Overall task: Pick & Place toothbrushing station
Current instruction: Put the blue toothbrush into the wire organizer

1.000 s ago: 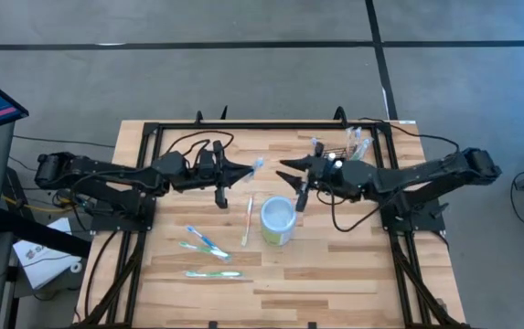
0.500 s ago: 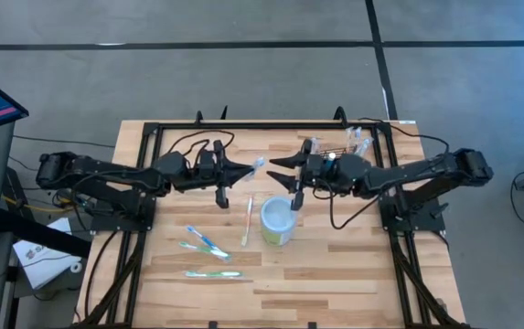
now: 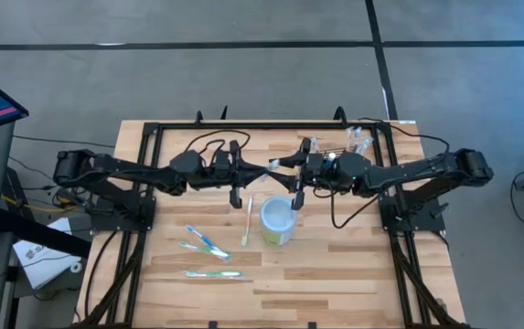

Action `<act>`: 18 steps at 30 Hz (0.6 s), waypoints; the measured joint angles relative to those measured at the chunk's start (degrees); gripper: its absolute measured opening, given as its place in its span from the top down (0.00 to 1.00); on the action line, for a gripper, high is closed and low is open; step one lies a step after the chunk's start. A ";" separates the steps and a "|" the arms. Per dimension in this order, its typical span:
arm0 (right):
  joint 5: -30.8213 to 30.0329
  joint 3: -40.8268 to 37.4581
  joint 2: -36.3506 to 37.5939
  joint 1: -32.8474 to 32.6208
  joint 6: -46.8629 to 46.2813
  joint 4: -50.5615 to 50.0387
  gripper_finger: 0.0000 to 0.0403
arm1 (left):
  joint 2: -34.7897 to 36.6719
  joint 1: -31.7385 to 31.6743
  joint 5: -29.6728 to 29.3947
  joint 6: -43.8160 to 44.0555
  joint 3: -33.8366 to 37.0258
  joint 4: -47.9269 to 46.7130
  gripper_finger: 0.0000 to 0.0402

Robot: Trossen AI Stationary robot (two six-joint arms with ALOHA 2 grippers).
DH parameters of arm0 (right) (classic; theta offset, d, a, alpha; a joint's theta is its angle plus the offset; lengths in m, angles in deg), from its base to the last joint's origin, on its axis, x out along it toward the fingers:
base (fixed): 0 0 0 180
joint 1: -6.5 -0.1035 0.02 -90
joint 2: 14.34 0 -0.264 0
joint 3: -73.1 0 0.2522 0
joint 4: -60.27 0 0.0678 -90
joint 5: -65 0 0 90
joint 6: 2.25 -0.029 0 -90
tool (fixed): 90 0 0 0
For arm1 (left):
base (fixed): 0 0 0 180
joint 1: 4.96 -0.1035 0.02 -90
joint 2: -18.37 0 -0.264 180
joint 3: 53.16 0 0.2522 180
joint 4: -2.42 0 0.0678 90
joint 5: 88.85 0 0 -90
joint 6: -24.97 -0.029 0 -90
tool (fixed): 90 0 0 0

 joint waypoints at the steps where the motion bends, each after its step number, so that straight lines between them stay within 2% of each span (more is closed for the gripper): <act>1: 0.00 0.00 0.00 0.17 0.24 -0.22 0.65 | -0.60 -0.08 0.20 0.05 -0.28 -0.21 1.00; 5: -0.01 0.00 0.00 0.25 1.41 -1.41 0.73 | -1.21 -0.71 0.51 -0.04 -1.08 -0.19 1.00; 10: -0.10 0.00 0.02 0.32 4.03 -1.67 0.96 | -0.77 -1.24 0.90 -0.04 -1.08 -0.77 1.00; 18: -0.60 -0.02 0.04 0.32 4.00 -1.15 0.98 | -0.74 -1.28 0.78 -0.02 -1.08 -0.89 0.98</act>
